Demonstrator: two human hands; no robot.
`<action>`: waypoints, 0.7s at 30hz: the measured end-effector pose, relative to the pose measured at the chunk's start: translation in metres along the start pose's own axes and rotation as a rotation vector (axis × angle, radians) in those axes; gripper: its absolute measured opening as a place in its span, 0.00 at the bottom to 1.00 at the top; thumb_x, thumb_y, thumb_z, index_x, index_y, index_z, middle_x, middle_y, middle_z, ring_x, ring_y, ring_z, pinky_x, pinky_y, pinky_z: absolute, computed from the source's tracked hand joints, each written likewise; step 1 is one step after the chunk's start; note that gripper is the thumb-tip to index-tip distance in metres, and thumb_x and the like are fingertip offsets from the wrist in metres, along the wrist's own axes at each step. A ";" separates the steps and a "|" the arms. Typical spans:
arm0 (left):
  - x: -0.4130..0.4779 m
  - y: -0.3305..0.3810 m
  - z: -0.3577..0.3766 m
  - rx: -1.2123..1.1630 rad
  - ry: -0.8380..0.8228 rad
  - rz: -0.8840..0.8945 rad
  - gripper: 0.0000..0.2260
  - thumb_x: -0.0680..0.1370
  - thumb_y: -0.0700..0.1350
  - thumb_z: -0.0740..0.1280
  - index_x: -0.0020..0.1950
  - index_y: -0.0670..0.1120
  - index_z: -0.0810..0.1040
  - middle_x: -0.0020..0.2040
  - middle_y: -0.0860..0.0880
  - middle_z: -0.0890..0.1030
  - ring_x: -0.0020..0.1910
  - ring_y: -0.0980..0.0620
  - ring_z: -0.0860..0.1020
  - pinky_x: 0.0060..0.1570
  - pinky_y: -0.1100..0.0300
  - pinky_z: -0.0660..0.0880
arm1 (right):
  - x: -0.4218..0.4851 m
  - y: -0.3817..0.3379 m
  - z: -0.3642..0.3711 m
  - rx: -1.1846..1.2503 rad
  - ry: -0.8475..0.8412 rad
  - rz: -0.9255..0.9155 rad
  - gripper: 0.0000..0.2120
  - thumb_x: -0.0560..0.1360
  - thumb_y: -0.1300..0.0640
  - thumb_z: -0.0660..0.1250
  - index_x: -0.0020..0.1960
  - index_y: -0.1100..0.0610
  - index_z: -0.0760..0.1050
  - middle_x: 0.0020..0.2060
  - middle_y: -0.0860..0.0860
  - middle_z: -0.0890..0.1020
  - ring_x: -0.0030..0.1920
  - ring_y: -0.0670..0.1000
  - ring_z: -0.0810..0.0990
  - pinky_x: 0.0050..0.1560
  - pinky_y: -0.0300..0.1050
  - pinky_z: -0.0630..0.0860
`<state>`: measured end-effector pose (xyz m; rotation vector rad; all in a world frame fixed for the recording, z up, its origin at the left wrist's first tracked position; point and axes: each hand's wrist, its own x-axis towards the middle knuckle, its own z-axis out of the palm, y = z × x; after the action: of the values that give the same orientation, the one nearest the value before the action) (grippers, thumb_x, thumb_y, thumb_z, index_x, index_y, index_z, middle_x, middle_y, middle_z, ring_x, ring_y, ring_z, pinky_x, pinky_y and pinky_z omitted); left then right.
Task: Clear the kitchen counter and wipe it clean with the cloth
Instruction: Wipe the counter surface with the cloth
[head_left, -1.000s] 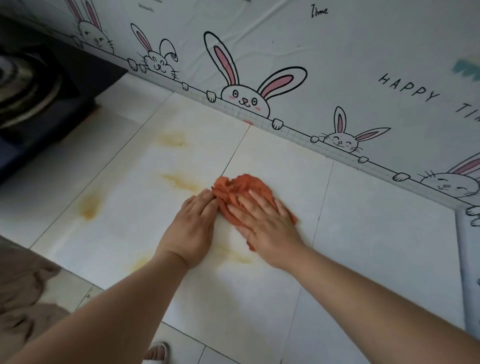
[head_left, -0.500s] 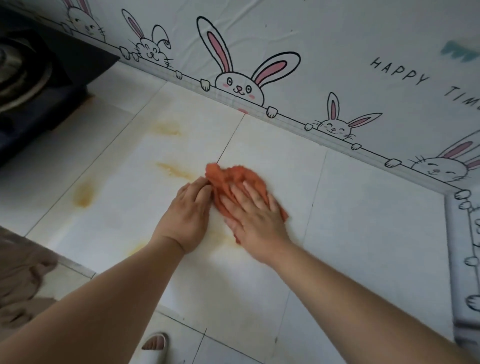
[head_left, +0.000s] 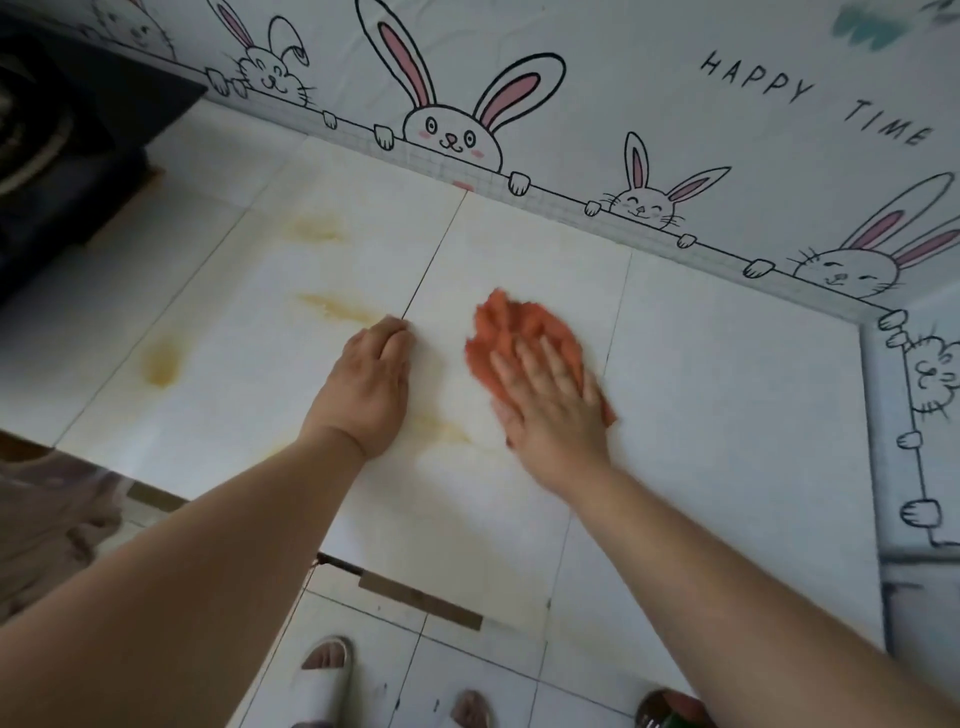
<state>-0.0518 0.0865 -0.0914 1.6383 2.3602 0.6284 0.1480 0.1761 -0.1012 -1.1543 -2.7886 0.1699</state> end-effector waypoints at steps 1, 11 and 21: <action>0.000 0.001 -0.001 0.001 0.000 0.002 0.14 0.78 0.38 0.59 0.63 0.41 0.71 0.68 0.44 0.70 0.62 0.40 0.69 0.61 0.51 0.68 | -0.029 -0.014 0.001 0.016 -0.006 -0.070 0.23 0.79 0.42 0.52 0.73 0.44 0.63 0.74 0.47 0.65 0.75 0.53 0.61 0.70 0.59 0.59; 0.000 0.003 -0.003 -0.008 0.004 0.004 0.14 0.78 0.38 0.58 0.63 0.41 0.71 0.68 0.45 0.69 0.64 0.40 0.68 0.62 0.51 0.68 | 0.019 0.023 -0.005 -0.048 -0.089 -0.101 0.23 0.81 0.45 0.43 0.74 0.44 0.62 0.75 0.48 0.64 0.75 0.55 0.61 0.73 0.57 0.56; 0.000 0.002 -0.004 -0.054 -0.028 -0.003 0.16 0.75 0.41 0.56 0.61 0.41 0.73 0.69 0.43 0.69 0.64 0.39 0.67 0.65 0.53 0.64 | -0.052 -0.076 0.010 0.043 -0.040 0.023 0.24 0.79 0.42 0.52 0.74 0.44 0.61 0.75 0.46 0.63 0.76 0.51 0.58 0.71 0.60 0.56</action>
<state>-0.0519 0.0860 -0.0876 1.6098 2.3045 0.6585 0.1305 0.0851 -0.1036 -1.1872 -2.7926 0.2564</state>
